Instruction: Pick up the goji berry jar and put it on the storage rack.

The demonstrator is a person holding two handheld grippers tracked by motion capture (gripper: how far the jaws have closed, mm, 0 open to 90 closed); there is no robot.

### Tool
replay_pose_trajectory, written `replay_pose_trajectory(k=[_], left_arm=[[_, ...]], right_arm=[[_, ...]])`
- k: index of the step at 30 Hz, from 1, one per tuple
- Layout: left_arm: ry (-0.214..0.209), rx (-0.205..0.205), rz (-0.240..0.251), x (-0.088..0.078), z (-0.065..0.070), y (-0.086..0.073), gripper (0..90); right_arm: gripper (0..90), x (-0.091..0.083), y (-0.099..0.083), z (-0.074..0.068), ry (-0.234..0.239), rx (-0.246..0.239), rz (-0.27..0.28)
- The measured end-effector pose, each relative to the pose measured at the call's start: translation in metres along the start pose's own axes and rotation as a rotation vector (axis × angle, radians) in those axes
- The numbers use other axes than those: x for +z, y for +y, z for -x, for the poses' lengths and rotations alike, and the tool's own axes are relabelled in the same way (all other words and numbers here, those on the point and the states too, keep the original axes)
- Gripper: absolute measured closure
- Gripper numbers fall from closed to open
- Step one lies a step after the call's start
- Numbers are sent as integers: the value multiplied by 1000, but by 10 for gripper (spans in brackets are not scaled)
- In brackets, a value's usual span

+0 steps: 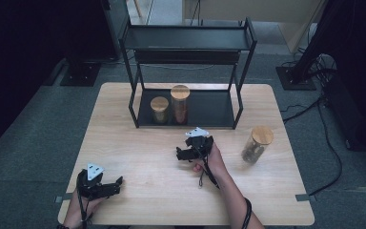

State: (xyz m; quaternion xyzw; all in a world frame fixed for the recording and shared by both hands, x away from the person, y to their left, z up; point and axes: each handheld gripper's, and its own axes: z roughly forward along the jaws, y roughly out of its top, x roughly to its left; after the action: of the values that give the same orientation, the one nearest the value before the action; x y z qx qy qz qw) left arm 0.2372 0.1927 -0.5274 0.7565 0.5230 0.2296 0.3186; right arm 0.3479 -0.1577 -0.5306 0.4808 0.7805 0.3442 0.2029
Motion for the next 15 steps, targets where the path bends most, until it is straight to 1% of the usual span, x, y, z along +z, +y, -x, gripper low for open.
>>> replay_pose_trajectory(k=[6, 15], left_arm=[[0, 0, 0, 0, 0, 0, 25], [0, 0, 0, 0, 0, 0, 25]], right_arm=[[15, -4, -3, -2, -3, 1, 2], [15, -11, -11, -2, -5, -12, -1]])
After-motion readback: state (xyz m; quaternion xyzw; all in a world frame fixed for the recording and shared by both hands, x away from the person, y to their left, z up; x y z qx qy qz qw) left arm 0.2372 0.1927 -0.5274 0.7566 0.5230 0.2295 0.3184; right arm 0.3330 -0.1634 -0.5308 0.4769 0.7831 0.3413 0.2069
